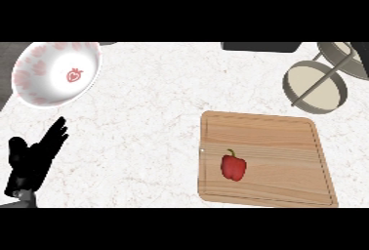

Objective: Pick the tomato from the cutting board and place it in the tiered basket

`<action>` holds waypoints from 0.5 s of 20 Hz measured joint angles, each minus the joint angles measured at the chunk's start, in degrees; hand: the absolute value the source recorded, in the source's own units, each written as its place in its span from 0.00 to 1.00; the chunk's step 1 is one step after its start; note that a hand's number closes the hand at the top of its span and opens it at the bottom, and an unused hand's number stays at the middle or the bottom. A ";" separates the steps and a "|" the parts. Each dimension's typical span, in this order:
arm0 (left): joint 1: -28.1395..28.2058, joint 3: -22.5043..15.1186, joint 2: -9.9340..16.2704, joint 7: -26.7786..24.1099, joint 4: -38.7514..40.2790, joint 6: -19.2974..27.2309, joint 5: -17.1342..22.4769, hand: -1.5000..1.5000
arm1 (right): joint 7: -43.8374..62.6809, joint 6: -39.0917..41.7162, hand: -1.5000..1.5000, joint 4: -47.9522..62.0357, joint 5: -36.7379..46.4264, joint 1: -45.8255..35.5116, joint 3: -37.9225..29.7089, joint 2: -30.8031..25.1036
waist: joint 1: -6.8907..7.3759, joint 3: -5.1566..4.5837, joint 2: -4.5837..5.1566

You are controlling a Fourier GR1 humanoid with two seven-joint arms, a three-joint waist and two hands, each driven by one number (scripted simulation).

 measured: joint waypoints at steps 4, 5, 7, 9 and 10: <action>-0.87 0.26 0.15 -0.04 0.79 -0.09 0.13 0.50 | -3.14 4.41 1.00 2.37 1.64 -3.01 1.32 -2.26 | 0.05 0.06 0.03; -0.51 0.30 0.19 -0.32 0.61 -0.29 0.21 0.50 | -3.94 4.71 1.00 2.91 1.91 -3.07 1.52 -2.55 | 0.14 0.05 0.03; -0.67 0.74 0.54 -1.13 1.57 -0.65 0.40 0.50 | -5.11 6.50 1.00 3.73 2.56 -3.91 2.10 -2.81 | 0.01 0.06 0.00; -0.81 0.72 0.42 -0.64 1.47 -0.55 0.43 0.50 | -6.18 7.91 1.00 4.38 3.03 -4.16 2.54 -2.99 | -0.16 0.07 -0.08; -0.71 0.60 0.34 -0.50 1.20 -0.59 0.42 0.50 | -6.90 8.55 1.00 4.88 3.23 -4.23 2.66 -3.55 | -0.07 0.08 -0.05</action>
